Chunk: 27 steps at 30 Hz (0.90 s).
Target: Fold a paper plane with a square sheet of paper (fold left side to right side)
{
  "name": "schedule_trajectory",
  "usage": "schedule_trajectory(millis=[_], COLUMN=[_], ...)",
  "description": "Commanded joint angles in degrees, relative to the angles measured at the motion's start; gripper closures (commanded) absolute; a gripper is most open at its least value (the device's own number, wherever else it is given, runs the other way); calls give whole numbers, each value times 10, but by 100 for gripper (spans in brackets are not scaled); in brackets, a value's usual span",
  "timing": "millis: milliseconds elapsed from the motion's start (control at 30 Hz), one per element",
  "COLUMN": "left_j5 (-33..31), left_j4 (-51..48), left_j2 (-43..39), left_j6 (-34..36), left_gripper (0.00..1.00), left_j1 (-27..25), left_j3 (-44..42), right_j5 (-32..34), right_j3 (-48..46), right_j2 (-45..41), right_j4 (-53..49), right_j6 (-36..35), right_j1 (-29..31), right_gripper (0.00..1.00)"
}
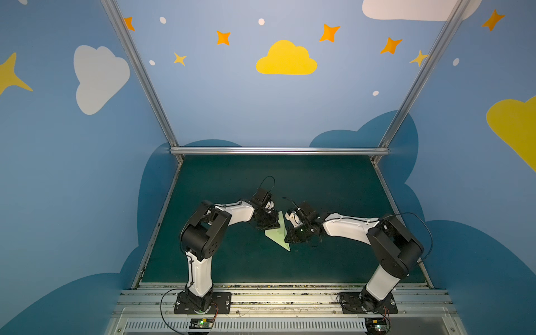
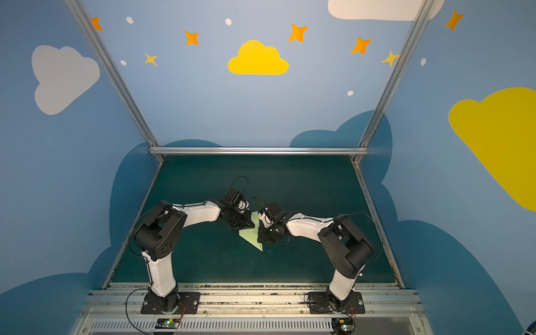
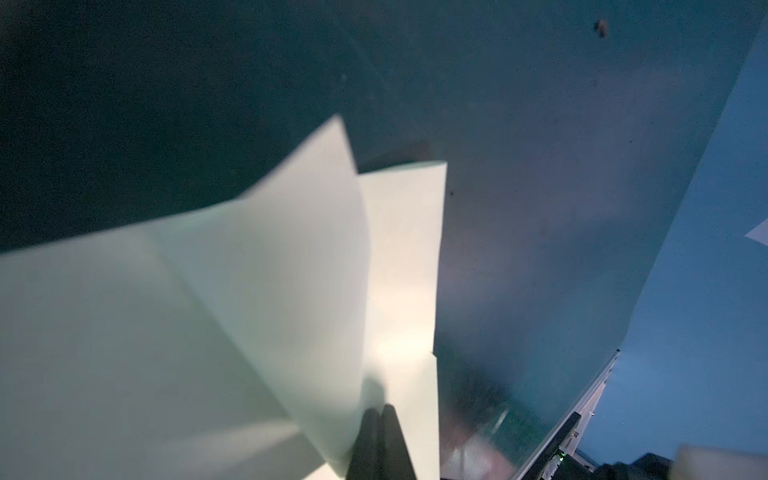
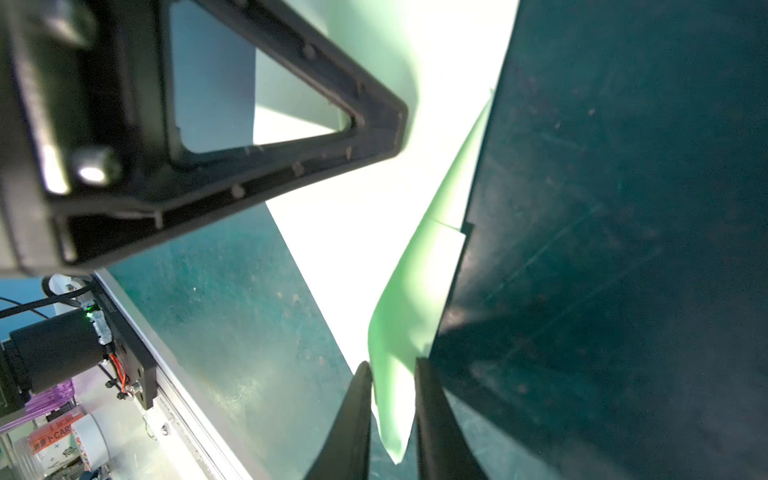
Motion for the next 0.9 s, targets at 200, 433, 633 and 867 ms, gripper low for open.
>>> schedule_trajectory(millis=[200, 433, 633, 867], left_j5=[-29, -30, -39, -44], left_j4=[-16, -13, -11, -11], left_j2=[3, 3, 0, -1], left_j6=[10, 6, -4, -7], left_gripper=[96, 96, 96, 96], left_j1=[4, 4, 4, 4], left_j3=[-15, -19, -26, -31], right_j5=[6, 30, 41, 50], right_j3=[16, 18, 20, 22], right_j2=[20, 27, 11, -52], right_j4=[-8, -20, -40, -51], right_j6=[-4, -6, -10, 13], right_j1=[0, 1, 2, 7], right_gripper=[91, 96, 86, 84])
